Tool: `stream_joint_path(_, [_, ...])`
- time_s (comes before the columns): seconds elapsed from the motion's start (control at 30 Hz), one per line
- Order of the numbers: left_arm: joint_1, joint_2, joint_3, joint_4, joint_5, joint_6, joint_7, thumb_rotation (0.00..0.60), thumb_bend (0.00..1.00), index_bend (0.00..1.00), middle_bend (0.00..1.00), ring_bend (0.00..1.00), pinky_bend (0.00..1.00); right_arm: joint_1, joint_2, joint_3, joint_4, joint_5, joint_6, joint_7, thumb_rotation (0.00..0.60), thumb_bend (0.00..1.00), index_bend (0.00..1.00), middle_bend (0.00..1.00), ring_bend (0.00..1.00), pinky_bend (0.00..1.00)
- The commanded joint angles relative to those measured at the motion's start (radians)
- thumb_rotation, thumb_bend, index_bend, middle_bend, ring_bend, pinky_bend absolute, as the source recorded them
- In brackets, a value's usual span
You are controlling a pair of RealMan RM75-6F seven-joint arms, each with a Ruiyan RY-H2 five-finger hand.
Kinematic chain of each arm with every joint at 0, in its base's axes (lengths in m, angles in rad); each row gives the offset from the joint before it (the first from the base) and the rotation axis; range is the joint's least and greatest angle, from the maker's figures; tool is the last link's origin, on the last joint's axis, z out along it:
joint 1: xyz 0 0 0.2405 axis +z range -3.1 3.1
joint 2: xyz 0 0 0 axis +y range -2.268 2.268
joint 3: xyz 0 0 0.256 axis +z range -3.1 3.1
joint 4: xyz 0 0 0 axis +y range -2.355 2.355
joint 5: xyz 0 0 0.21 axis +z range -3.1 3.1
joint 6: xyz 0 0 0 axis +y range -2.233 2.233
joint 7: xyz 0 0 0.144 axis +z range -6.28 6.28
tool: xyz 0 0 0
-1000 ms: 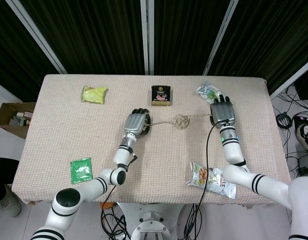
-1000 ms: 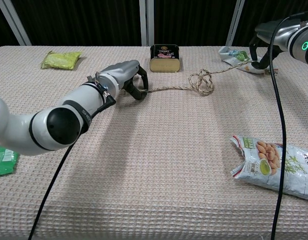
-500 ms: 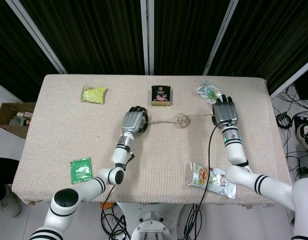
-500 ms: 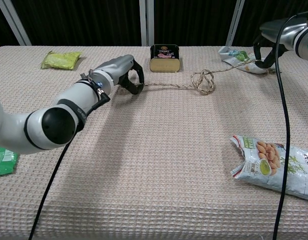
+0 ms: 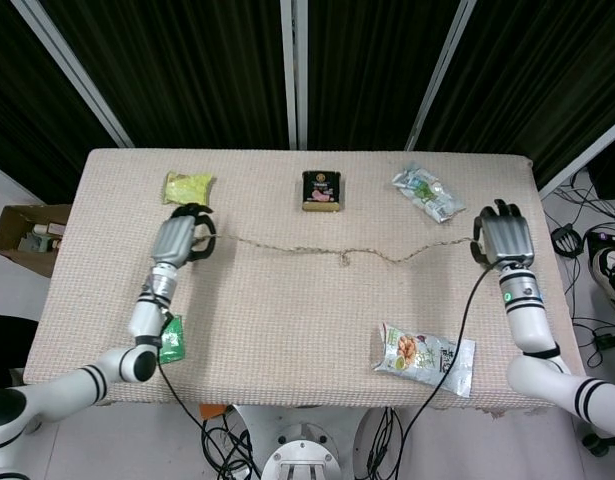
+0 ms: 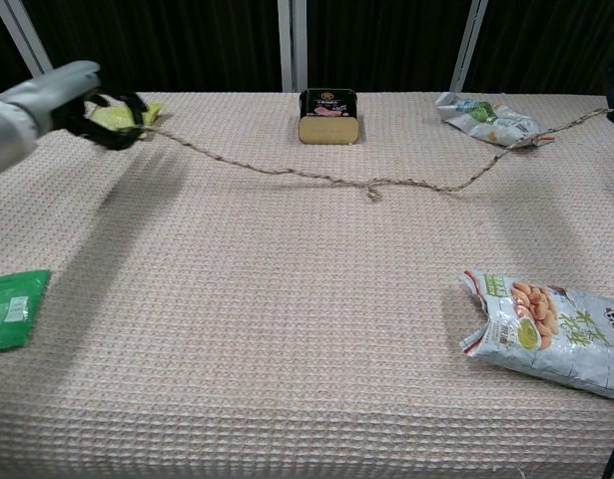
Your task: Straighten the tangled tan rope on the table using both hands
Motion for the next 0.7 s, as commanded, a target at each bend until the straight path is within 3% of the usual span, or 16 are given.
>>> stream_joint_path(0.03, [0.089, 0.087, 0.054, -0.043, -0.011, 0.040, -0.009, 0.600, 0.52, 0.61, 0.24, 0.11, 0.13, -0.039, 0.018, -0.019, 0.003, -0.027, 0.014, 0.044, 0.600, 0.48, 0.63, 0.30, 0.09, 0.18])
stream_joint_path(0.3, [0.155, 0.102, 0.094, 0.010, -0.022, 0.047, -0.020, 0.600, 0.52, 0.61, 0.24, 0.11, 0.13, -0.087, -0.012, -0.047, 0.103, -0.056, -0.005, 0.092, 0.600, 0.48, 0.63, 0.30, 0.09, 0.18])
stream_joint_path(0.7, [0.135, 0.020, 0.119, 0.147, 0.040, 0.020, -0.026, 0.600, 0.52, 0.61, 0.24, 0.11, 0.13, -0.099, -0.154, -0.050, 0.292, -0.114, -0.056, 0.157, 0.600, 0.48, 0.64, 0.30, 0.09, 0.18])
